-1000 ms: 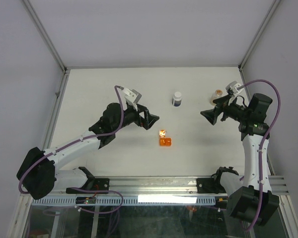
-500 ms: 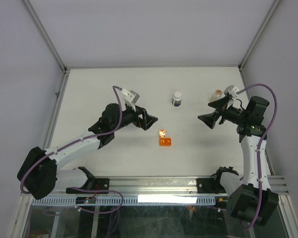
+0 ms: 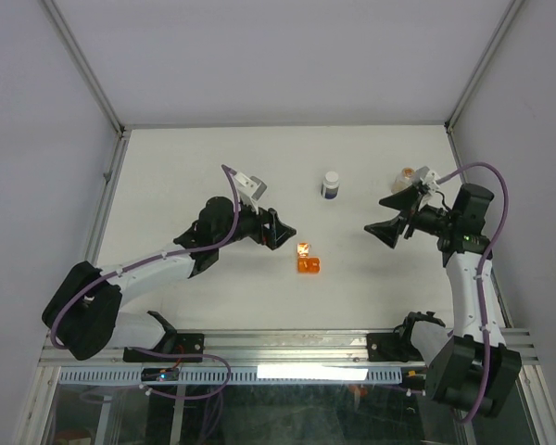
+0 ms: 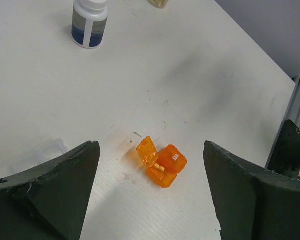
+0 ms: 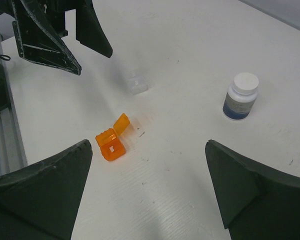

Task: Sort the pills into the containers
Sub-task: Close the pill container at the center of the board.

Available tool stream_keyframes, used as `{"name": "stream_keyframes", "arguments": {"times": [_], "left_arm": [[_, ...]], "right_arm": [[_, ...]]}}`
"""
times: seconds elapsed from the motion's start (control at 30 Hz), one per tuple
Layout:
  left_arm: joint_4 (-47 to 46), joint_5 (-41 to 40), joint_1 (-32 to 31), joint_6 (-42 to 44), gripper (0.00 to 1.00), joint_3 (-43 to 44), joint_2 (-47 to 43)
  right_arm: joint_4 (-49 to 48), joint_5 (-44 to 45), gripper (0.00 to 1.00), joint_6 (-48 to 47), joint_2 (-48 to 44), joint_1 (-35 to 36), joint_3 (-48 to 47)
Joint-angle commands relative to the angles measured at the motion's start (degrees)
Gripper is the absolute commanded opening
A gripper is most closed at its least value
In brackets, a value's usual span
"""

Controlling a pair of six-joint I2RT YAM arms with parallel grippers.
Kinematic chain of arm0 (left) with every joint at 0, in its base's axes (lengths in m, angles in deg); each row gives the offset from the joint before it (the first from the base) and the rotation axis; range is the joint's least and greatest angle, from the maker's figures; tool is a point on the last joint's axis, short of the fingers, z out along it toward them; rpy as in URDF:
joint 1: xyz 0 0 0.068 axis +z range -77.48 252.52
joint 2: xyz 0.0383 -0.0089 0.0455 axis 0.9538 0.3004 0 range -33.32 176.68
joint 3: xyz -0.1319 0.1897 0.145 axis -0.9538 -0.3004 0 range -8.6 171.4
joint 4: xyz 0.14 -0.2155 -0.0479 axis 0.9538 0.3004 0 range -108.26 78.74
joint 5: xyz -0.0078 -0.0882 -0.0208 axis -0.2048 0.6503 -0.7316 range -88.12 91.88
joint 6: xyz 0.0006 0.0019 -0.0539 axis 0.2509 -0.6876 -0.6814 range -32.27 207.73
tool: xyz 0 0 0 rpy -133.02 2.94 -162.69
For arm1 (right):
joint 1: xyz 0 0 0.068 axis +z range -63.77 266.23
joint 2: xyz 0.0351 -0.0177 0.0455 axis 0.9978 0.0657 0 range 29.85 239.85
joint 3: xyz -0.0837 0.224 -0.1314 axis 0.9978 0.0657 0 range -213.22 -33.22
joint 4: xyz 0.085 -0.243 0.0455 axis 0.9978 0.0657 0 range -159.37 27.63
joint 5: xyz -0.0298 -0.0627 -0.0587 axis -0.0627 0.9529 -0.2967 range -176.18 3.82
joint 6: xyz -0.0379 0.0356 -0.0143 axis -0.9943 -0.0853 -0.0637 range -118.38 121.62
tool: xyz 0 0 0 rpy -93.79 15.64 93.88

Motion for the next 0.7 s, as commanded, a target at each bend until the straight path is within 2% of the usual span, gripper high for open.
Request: {"name": "stream_keyframes", "arguments": {"times": [0.0,0.37,0.67], "left_arm": [[-5.55,2.08,0.51,-0.37,0.86,-0.20,0.07],[-9.52,3.17,0.56,0.11,0.86,-2.56,-2.25],[-8.27,3.16,1.19,-0.67,0.86,-4.60,-4.30]], "right_arm": [[-2.67,-3.36,0.99,-3.08,-0.39,0.59,0.87],[4.47,-6.39,0.99,-12.66,1.91,0.62,-0.12],[8.26,-6.67,0.99,-18.21,1.53,1.54,-0.55]]}}
